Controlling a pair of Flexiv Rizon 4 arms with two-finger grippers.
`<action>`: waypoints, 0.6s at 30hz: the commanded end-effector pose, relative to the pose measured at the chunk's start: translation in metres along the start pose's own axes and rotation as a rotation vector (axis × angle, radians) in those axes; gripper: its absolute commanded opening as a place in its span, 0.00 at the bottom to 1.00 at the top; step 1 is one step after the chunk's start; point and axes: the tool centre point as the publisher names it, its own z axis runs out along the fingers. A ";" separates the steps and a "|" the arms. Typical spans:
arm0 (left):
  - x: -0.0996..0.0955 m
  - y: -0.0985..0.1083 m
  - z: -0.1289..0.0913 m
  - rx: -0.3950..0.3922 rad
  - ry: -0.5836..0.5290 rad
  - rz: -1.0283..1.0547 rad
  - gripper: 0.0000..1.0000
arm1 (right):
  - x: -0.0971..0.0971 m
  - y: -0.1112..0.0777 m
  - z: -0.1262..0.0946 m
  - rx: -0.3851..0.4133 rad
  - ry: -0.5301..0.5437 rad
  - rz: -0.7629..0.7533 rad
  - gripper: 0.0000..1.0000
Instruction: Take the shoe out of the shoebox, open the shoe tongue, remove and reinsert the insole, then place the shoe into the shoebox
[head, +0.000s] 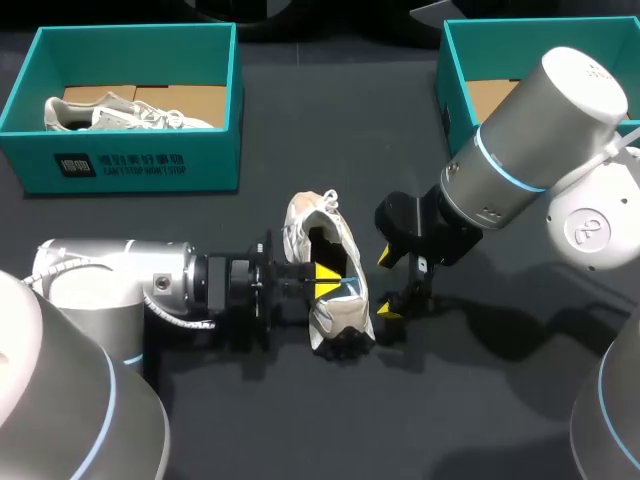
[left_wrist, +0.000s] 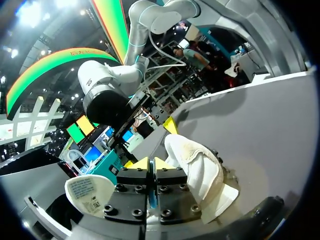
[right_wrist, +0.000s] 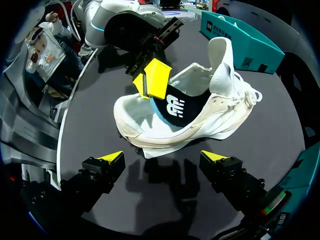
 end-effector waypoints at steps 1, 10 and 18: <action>-0.002 0.010 0.007 -0.019 0.008 -0.006 0.00 | 0.001 -0.001 0.001 -0.002 -0.001 0.000 1.00; -0.001 0.012 -0.002 -0.011 -0.001 -0.040 0.00 | 0.001 -0.001 0.001 -0.002 -0.001 0.000 1.00; -0.004 -0.004 -0.009 0.036 -0.007 -0.058 0.29 | 0.001 -0.001 0.001 -0.002 -0.001 0.000 1.00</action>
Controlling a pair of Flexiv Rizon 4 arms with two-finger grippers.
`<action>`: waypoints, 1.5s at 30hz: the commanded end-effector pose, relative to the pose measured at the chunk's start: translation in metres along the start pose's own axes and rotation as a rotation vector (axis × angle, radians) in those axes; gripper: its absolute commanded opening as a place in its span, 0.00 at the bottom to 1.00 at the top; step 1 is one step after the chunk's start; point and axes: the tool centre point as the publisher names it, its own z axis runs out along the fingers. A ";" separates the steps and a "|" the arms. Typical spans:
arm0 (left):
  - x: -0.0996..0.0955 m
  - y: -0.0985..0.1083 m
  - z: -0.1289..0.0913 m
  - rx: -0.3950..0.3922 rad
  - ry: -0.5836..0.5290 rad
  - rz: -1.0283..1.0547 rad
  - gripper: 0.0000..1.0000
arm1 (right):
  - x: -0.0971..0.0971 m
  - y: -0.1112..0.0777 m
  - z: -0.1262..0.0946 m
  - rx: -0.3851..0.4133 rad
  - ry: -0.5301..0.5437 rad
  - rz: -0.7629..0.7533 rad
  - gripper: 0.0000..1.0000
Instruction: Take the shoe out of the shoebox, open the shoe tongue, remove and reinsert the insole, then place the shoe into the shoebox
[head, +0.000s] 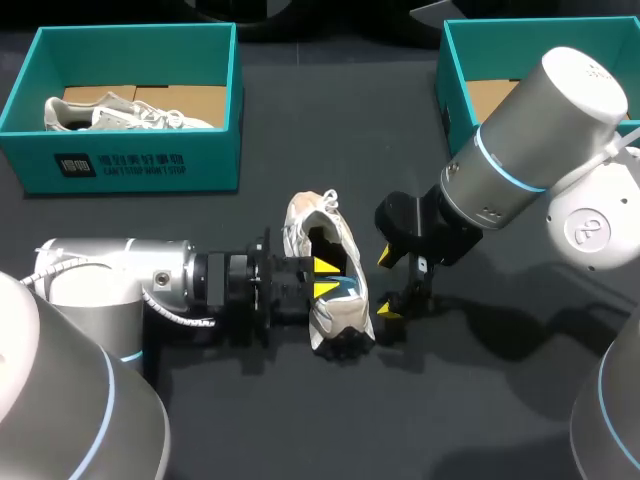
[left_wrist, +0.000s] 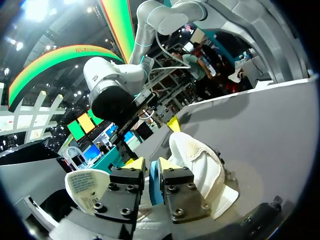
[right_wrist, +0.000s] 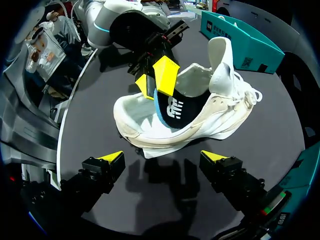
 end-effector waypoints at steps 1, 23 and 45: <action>-0.001 -0.007 -0.007 0.011 0.007 0.001 0.29 | 0.001 -0.001 0.001 -0.002 -0.001 0.000 1.00; -0.004 -0.025 -0.014 0.028 0.092 -0.048 0.30 | 0.001 -0.001 0.001 -0.002 -0.001 0.000 1.00; -0.035 -0.043 -0.046 -0.098 0.422 -0.009 0.21 | -0.001 -0.018 -0.023 0.011 -0.008 0.030 1.00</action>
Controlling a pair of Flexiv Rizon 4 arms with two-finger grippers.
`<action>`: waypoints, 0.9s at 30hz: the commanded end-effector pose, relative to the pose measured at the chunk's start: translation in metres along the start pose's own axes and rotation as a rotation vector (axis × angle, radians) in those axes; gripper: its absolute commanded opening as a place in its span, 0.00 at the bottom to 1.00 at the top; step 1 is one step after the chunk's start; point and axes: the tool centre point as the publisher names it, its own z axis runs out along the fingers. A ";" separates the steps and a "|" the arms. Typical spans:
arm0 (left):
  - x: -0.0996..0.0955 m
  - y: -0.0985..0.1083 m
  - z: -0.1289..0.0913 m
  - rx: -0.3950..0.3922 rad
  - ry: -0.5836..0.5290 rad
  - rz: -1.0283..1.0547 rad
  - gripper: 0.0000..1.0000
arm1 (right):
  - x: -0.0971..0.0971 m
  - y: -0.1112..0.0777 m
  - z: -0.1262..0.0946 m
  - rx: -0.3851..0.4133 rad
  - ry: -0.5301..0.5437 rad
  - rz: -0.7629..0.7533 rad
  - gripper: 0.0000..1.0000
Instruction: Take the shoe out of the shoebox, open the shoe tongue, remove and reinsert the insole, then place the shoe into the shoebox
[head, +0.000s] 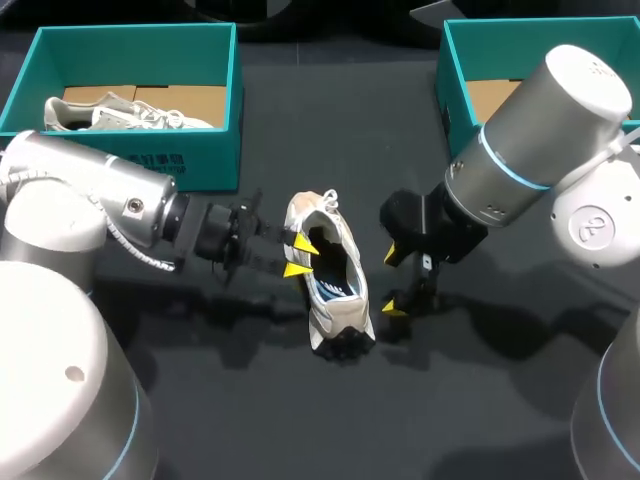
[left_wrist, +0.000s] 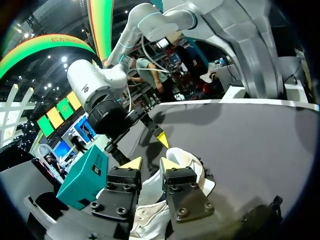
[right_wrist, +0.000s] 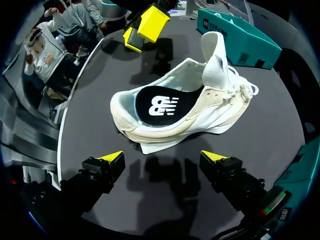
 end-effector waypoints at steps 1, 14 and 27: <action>-0.006 -0.007 -0.013 -0.031 0.123 0.000 0.22 | 0.003 -0.014 -0.021 0.000 -0.003 0.005 1.00; -0.006 -0.014 -0.039 -0.145 0.426 0.049 0.00 | 0.000 -0.035 -0.043 0.007 -0.025 0.043 1.00; -0.002 -0.014 -0.051 -0.183 0.601 0.056 0.00 | 0.000 -0.035 -0.043 0.007 -0.025 0.043 1.00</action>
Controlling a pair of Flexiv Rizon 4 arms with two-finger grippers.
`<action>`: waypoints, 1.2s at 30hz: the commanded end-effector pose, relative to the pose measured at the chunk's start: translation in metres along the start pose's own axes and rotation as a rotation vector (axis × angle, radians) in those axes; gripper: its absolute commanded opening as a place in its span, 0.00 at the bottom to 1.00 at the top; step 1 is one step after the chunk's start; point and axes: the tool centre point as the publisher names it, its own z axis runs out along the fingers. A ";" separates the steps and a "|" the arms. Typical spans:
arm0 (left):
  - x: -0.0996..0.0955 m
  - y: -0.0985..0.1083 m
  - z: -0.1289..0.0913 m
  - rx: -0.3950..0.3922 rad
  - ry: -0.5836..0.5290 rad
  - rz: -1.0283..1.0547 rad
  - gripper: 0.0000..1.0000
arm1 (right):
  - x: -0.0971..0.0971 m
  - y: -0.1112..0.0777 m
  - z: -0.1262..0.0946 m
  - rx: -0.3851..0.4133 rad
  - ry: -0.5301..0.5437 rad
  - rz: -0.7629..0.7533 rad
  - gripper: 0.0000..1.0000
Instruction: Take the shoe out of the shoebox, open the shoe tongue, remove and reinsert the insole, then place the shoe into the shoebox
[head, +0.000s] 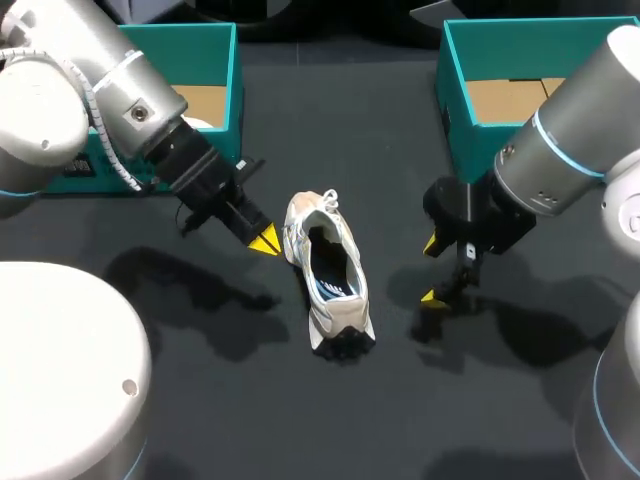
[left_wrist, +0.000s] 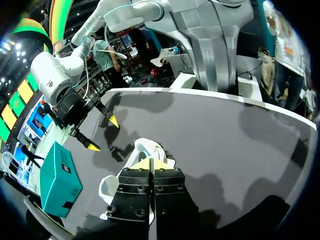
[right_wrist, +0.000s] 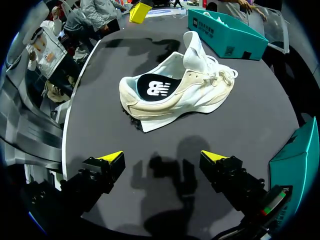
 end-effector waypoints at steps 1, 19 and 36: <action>-0.004 0.002 0.000 0.001 0.110 -0.001 0.00 | 0.001 -0.001 0.000 0.001 -0.003 0.000 1.00; -0.008 0.010 0.003 -0.118 0.354 0.208 0.00 | -0.006 -0.024 -0.019 0.048 -0.074 0.094 1.00; -0.036 0.012 0.040 -0.189 0.463 0.394 0.00 | -0.006 -0.024 -0.019 0.048 -0.074 0.094 1.00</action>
